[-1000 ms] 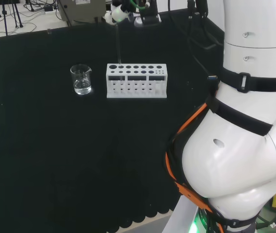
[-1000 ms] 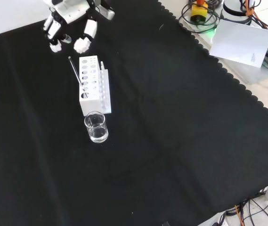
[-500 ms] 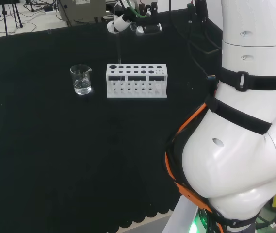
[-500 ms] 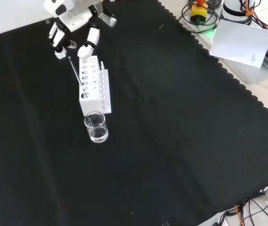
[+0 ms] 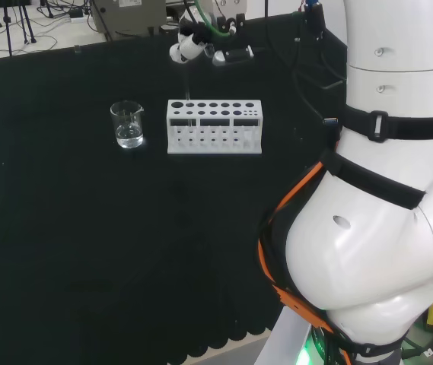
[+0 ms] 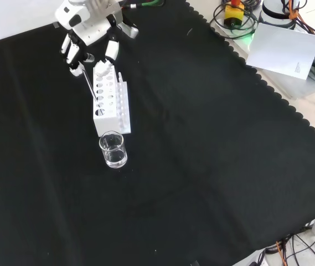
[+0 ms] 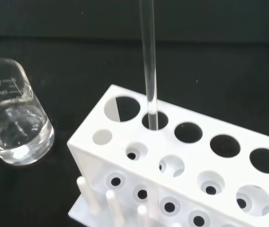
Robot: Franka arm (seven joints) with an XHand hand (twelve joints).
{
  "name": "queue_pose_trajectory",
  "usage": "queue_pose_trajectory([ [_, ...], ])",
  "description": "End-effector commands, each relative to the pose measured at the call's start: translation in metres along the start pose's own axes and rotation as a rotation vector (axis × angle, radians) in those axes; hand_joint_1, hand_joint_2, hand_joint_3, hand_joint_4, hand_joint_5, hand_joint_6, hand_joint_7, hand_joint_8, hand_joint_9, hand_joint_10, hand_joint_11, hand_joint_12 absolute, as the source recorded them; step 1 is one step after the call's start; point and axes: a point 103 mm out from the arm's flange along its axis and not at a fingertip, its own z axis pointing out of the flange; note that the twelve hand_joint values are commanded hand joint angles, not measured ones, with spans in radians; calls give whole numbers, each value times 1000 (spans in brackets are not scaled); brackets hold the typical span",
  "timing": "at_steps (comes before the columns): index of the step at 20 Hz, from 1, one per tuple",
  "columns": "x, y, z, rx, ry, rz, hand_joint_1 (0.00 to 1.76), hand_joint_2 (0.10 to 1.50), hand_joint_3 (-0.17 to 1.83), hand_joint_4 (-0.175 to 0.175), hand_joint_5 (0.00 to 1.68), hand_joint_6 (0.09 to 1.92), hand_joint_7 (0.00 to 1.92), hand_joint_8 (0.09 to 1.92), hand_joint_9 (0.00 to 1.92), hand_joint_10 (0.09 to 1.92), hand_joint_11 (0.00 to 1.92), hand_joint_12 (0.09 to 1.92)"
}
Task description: Take the glass rod from the white test tube rack.
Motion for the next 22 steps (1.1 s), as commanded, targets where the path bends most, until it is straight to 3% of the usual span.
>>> queue_pose_trajectory([
  [1,4,8,7,-21,-24,-19,688,935,501,-175,562,1046,1027,1105,1304,1068,623,1322],
  [14,19,18,7,-6,-44,-23,791,916,549,-175,655,1043,1094,1097,1383,1048,662,1305],
  [16,22,19,7,-27,-34,-61,793,914,552,-175,655,1044,1094,1097,1390,1047,666,1304],
  [20,18,14,7,-72,-56,-69,853,893,582,-175,703,1034,1110,1094,1455,1002,718,1275],
  [21,22,14,6,-90,-71,-62,927,949,482,-133,753,1116,1127,1090,1485,984,750,1263],
  [22,25,14,4,-108,-80,-53,1000,1004,370,-128,798,1165,1153,1086,1522,969,809,1240],
])
